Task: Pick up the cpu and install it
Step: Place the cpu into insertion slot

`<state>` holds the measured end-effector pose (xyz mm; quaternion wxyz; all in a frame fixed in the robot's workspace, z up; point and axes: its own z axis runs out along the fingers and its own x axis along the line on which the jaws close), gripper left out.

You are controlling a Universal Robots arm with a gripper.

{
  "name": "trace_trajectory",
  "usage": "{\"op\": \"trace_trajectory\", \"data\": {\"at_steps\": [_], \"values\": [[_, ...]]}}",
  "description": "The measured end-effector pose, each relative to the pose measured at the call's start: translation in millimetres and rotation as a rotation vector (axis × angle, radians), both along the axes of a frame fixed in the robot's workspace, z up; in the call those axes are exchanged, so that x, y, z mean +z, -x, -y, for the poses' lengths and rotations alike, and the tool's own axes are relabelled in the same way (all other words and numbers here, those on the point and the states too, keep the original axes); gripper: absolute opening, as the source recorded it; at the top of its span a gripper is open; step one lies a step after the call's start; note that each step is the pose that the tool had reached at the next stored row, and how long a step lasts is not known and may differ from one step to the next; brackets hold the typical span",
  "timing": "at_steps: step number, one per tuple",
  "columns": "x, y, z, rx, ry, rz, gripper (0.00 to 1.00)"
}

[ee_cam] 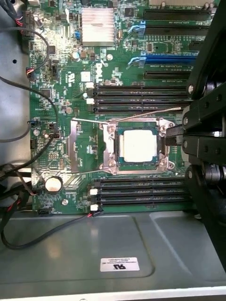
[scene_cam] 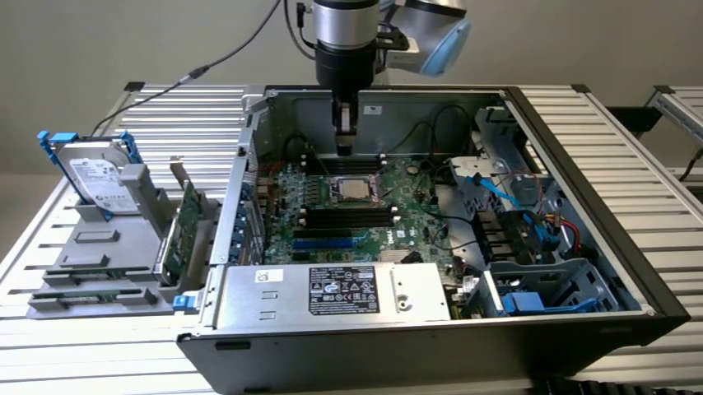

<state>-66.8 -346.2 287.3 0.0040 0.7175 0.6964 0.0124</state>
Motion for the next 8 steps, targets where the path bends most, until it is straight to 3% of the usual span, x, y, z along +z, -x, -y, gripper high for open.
{"op": "trace_trajectory", "data": {"at_steps": [4, 8], "values": [[0.0, 9.6, 1.0, 0.0, 0.0, 0.0011, 0.11], [0.0, 10.4, 1.0, 0.0, 0.0001, 0.0011, 0.11]]}}
